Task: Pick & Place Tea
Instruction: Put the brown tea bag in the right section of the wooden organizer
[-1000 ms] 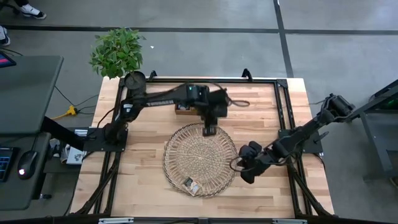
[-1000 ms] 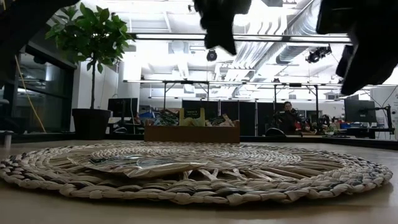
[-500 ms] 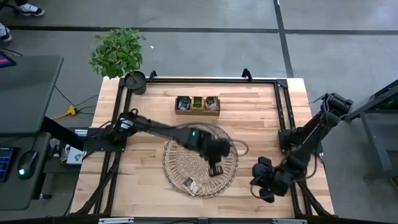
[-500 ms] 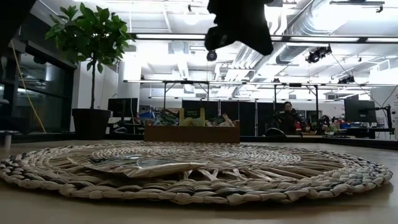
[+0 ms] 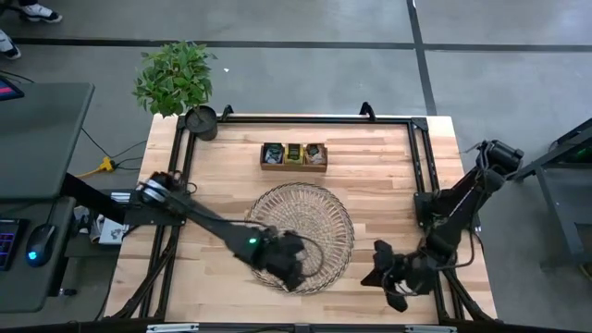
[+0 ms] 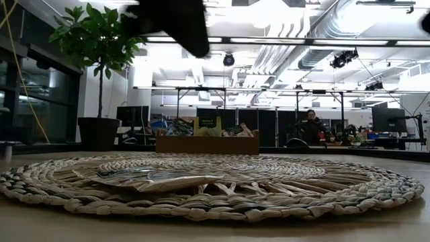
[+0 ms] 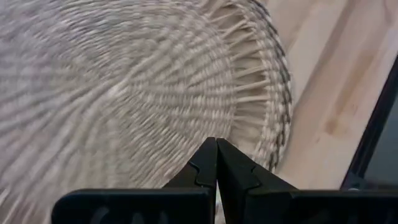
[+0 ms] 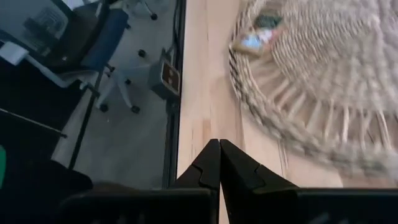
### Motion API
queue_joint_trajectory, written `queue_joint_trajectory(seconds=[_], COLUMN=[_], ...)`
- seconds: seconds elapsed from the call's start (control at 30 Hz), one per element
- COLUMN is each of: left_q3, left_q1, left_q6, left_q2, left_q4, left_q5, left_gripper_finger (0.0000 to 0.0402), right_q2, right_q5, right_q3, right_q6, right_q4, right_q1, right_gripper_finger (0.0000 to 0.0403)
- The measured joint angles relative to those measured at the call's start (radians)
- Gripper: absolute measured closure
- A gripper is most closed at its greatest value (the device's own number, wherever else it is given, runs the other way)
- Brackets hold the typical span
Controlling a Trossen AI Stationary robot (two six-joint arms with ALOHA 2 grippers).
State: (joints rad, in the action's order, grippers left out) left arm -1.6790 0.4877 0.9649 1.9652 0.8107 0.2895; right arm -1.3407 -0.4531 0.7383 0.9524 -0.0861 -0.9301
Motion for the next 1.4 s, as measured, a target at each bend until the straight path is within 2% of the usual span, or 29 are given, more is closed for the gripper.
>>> queue_joint_trajectory(seconds=[0.2, 0.27, 0.33, 0.5, 0.67, 0.77, 0.9, 1.4], left_q3=[0.238, 0.310, 0.380, 0.476, 0.519, 0.549, 0.558, 0.558], left_q1=[0.083, 0.107, 0.141, 0.202, 0.263, 0.281, 0.286, 0.285], left_q6=[0.216, 0.279, 0.336, 0.458, 0.533, 0.542, 0.578, 0.562], left_q2=[-0.132, -0.166, -0.200, -0.220, -0.220, -0.219, -0.218, -0.218], left_q4=[-0.058, -0.130, -0.131, -0.179, -0.244, -0.315, -0.321, -0.351], left_q5=[0.060, 0.062, 0.064, 0.069, 0.083, 0.102, 0.141, 0.202], left_gripper_finger=[0.0401, 0.0401, 0.0401, 0.0401, 0.0401, 0.0401, 0.0401, 0.0401], right_q2=[-0.096, -0.150, -0.210, -0.375, -0.532, -0.607, -0.670, -0.723], right_q5=[0.083, 0.108, 0.129, 0.153, 0.287, 0.338, 0.387, 0.401], right_q3=[0.049, 0.099, 0.155, 0.304, 0.440, 0.497, 0.540, 0.541], right_q6=[-0.141, -0.191, -0.246, -0.340, -0.402, -0.416, -0.420, -0.447], right_q4=[0.110, 0.107, 0.113, 0.108, 0.111, 0.106, 0.108, 0.149], right_q1=[0.112, 0.149, 0.180, 0.252, 0.323, 0.355, 0.391, 0.455], right_gripper_finger=[0.0403, 0.0403, 0.0403, 0.0403, 0.0403, 0.0403, 0.0403, 0.0403])
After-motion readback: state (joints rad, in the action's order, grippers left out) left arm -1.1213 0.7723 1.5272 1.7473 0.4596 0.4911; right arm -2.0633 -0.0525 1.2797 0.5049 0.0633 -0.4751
